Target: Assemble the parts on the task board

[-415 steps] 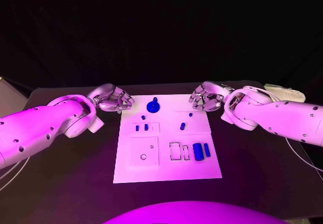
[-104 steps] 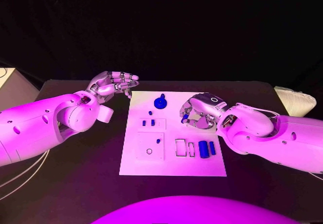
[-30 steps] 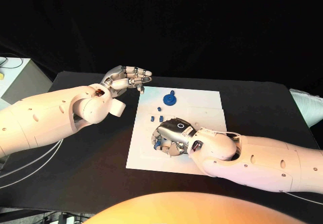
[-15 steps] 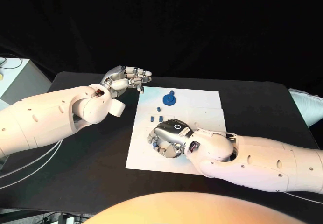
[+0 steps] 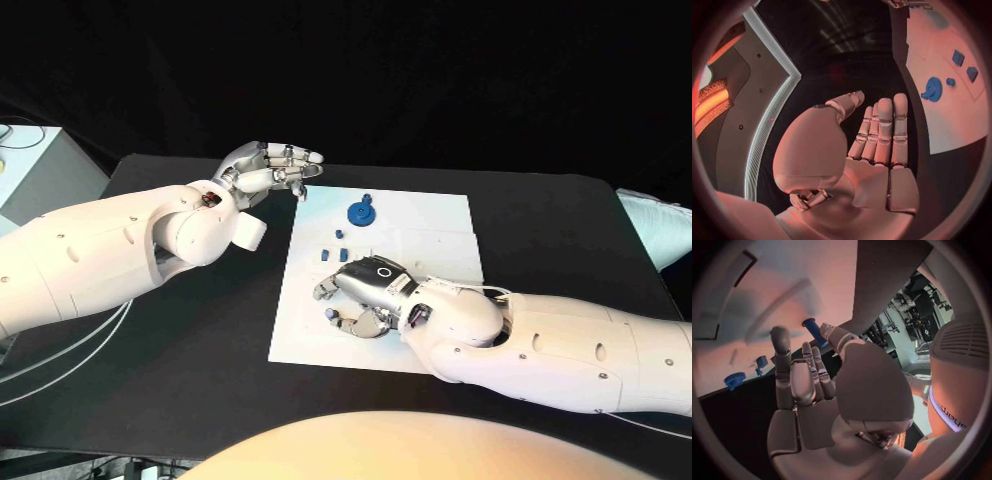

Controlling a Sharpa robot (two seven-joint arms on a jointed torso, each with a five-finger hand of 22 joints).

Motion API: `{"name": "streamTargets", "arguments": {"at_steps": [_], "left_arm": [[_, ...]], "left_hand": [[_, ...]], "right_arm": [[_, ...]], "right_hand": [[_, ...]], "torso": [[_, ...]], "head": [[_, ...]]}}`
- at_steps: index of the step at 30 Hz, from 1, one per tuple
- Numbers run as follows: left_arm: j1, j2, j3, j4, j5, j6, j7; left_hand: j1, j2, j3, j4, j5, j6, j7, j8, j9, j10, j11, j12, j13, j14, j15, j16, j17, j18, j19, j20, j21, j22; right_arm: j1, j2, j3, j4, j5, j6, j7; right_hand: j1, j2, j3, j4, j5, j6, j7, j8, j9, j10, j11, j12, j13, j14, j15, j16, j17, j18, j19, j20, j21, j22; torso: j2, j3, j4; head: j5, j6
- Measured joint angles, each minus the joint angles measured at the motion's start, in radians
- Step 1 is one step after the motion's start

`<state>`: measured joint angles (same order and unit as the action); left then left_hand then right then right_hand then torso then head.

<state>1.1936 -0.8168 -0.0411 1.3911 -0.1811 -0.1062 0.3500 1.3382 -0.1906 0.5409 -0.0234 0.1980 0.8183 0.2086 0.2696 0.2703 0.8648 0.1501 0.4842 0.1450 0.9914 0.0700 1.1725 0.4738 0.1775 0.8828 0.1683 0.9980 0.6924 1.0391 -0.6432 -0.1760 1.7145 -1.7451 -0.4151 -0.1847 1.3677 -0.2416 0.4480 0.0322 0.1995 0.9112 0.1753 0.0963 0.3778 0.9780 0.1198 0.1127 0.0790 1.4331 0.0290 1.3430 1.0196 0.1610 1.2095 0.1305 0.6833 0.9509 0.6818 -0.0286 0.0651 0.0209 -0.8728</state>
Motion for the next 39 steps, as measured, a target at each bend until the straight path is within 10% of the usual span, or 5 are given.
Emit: {"name": "streamTargets", "arguments": {"at_steps": [5, 11, 22, 30, 39], "left_arm": [[0.0, 0.0, 0.0, 0.0, 0.0, 0.0, -0.001], [0.0, -0.001, 0.0, -0.001, 0.0, 0.0, -0.002], [0.0, -0.001, 0.0, -0.005, 0.0, 0.0, -0.003], [-0.001, 0.0, -0.001, -0.007, 0.0, 0.0, -0.005], [-0.009, -0.007, -0.001, 0.001, 0.0, 0.001, -0.005]], "left_hand": [[0.0, 0.0, 0.0, 0.0, 0.0, 0.0, 0.0, 0.0, 0.0, 0.0, 0.0, 0.0, 0.0, 0.0, 0.0, 0.0, 0.0, 0.0, 0.0, 0.0, 0.0, 0.0], [0.0, 0.0, 0.0, 0.0, 0.0, 0.0, 0.0, 0.0, 0.0, 0.0, 0.0, 0.0, 0.0, 0.0, 0.0, 0.0, 0.0, 0.0, 0.0, 0.0, 0.0, 0.0], [0.0, 0.0, 0.0, 0.0, 0.0, 0.0, 0.0, 0.006, 0.0, 0.0, 0.0, 0.007, 0.0, 0.0, 0.0, 0.0, 0.0, 0.0, 0.0, 0.0, -0.004, -0.001], [0.0, 0.0, 0.0, 0.0, 0.0, 0.0, 0.0, 0.006, 0.0, 0.0, 0.0, 0.007, 0.0, 0.0, 0.0, 0.0, 0.0, 0.0, 0.0, 0.0, -0.004, -0.001], [0.0, 0.0, -0.003, 0.003, 0.0, 0.0, 0.0, 0.006, 0.0, 0.0, 0.0, 0.007, 0.0, 0.0, 0.0, 0.0, -0.001, 0.0, 0.0, 0.0, -0.004, -0.001]], "right_arm": [[0.0, -0.011, 0.0, 0.006, 0.009, -0.029, 0.006], [0.001, -0.05, 0.0, 0.028, 0.029, -0.064, 0.016], [0.067, -0.241, 0.007, 0.108, 0.289, -0.082, 0.093], [0.118, -0.417, 0.008, 0.123, 0.566, -0.016, 0.133], [0.13, -0.522, 0.002, 0.121, 0.744, 0.059, 0.085]], "right_hand": [[0.085, 0.029, -0.188, 0.066, 0.0, -0.026, -0.007, -0.012, -0.009, -0.098, 0.009, 0.079, -0.002, -0.033, 0.012, -0.023, -0.061, 0.002, -0.03, 0.005, -0.112, -0.071], [0.142, 0.028, -0.273, 0.148, 0.004, -0.034, -0.006, -0.016, -0.012, -0.135, 0.01, 0.144, -0.002, -0.033, 0.012, -0.024, -0.077, 0.002, -0.03, 0.005, -0.133, -0.084], [0.18, 0.052, -0.239, 0.215, 0.008, -0.004, 0.004, -0.013, -0.014, -0.018, -0.006, 0.254, 0.003, 0.007, -0.007, 0.01, -0.006, 0.002, 0.053, -0.009, -0.031, -0.011], [0.146, 0.018, -0.167, 0.249, 0.027, 0.084, -0.037, 0.031, -0.011, 0.232, -0.053, 0.415, 0.091, 0.034, -0.051, 0.082, 0.164, -0.015, 0.138, -0.05, 0.143, 0.113], [0.008, 0.031, -0.192, 0.253, 0.085, 0.102, -0.051, 0.129, 0.029, 0.396, -0.08, 1.259, 1.124, 0.034, -0.062, 0.157, 0.288, -0.046, 0.195, -0.064, 0.311, 0.247]], "torso": [[0.0, 0.0, 0.0003], [-0.001, 0.0005, 0.0001], [-0.005, 0.0009, -0.0042], [-0.01, 0.0004, -0.0105], [-0.012, 0.0035, -0.0142]], "head": [[-0.001, 0.0], [-0.004, 0.0], [-0.035, 0.001], [-0.07, 0.013], [-0.095, 0.02]]}}
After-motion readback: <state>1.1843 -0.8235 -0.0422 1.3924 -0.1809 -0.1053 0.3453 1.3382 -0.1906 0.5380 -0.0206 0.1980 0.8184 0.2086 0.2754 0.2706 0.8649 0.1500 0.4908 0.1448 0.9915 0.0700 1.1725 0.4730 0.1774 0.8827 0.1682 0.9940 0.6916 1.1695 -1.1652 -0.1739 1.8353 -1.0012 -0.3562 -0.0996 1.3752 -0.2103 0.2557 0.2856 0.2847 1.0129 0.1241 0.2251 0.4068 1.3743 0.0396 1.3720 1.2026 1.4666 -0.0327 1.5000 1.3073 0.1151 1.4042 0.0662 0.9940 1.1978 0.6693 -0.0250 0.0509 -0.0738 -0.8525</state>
